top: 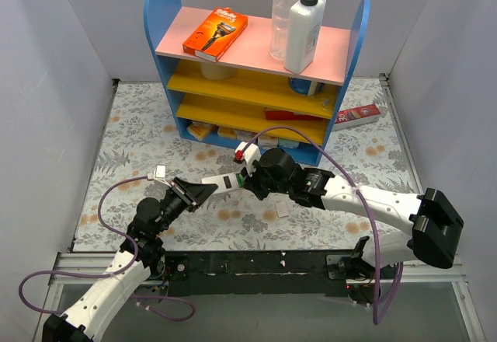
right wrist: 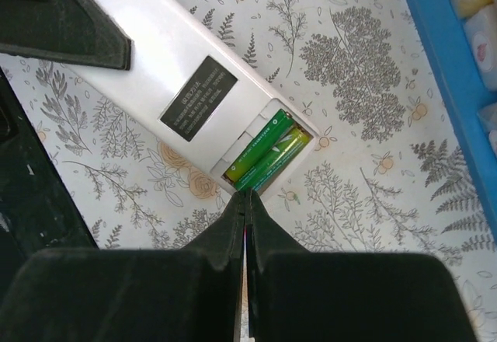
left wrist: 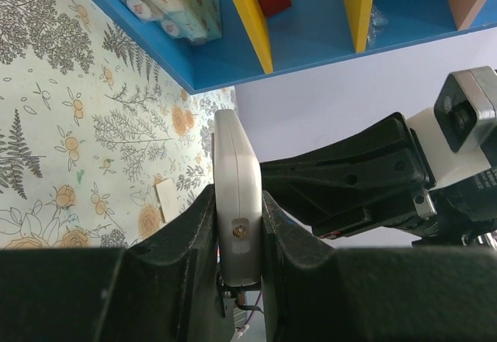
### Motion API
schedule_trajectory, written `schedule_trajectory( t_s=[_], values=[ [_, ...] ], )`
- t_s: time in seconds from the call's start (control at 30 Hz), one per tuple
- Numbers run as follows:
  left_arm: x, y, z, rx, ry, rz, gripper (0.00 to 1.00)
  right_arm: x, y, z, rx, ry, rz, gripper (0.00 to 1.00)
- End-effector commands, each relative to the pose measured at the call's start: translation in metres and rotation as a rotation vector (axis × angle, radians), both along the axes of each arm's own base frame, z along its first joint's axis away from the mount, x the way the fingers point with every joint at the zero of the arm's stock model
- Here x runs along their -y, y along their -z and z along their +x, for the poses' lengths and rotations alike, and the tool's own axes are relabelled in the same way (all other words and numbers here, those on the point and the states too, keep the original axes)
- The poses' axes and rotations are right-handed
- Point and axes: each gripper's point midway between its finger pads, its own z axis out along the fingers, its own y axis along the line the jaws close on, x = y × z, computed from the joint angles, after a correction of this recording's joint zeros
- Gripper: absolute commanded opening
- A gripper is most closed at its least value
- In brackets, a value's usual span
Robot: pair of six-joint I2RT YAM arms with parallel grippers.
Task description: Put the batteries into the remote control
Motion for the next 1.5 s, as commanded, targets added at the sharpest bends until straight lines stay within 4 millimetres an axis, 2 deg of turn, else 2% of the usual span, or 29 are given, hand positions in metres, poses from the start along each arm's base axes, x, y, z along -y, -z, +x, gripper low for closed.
schedule_trajectory(
  t_s=[0.0, 0.17, 0.2, 0.33, 0.37, 0.4, 0.5, 0.7, 0.83, 0.93, 1.03, 1.13, 1.23, 1.33, 1.47],
  values=[
    [0.023, -0.047, -0.052, -0.042, 0.298, -0.266, 0.0, -0.017, -0.012, 0.012, -0.078, 0.104, 0.087, 0.02],
    [0.023, -0.046, -0.054, -0.034, 0.301, -0.259, 0.0, -0.024, -0.017, 0.013, -0.181, 0.141, 0.128, 0.04],
    [0.023, -0.046, -0.054, -0.032, 0.301, -0.258, 0.0, -0.027, -0.02, 0.007, -0.218, 0.119, 0.147, 0.05],
    [0.024, -0.048, -0.056, -0.023, 0.313, -0.256, 0.0, -0.027, -0.022, 0.017, -0.319, 0.18, 0.218, 0.05],
    [0.024, -0.047, -0.056, -0.022, 0.317, -0.251, 0.0, -0.025, -0.018, 0.018, -0.359, 0.207, 0.23, 0.05],
    [0.024, -0.057, -0.057, 0.004, 0.322, -0.252, 0.0, -0.025, -0.015, 0.018, -0.381, 0.213, 0.239, 0.05],
    [0.025, -0.058, -0.058, 0.012, 0.327, -0.243, 0.0, -0.023, -0.006, 0.02, -0.448, 0.242, 0.25, 0.05],
    [0.026, -0.051, -0.058, 0.027, 0.331, -0.21, 0.0, -0.032, 0.0, 0.021, -0.53, 0.25, 0.282, 0.08],
    [0.027, -0.046, -0.057, 0.038, 0.332, -0.179, 0.0, -0.04, 0.003, 0.016, -0.615, 0.269, 0.351, 0.14],
    [0.027, -0.043, -0.056, 0.048, 0.326, -0.166, 0.0, -0.042, 0.003, 0.018, -0.616, 0.273, 0.393, 0.17],
    [0.026, -0.038, -0.053, 0.057, 0.308, -0.145, 0.0, -0.036, 0.013, 0.025, -0.579, 0.318, 0.347, 0.17],
    [0.025, -0.028, -0.046, 0.052, 0.273, -0.109, 0.0, -0.032, 0.017, 0.025, -0.535, 0.291, 0.32, 0.17],
    [0.025, -0.018, -0.04, 0.037, 0.249, -0.08, 0.0, -0.032, 0.012, 0.017, -0.501, 0.207, 0.336, 0.17],
    [0.025, 0.001, -0.038, 0.008, 0.244, -0.07, 0.0, -0.028, 0.007, 0.012, -0.468, 0.171, 0.364, 0.17],
    [0.024, 0.015, -0.034, -0.012, 0.221, -0.062, 0.0, -0.017, -0.002, 0.015, -0.403, 0.189, 0.388, 0.2]
  ],
)
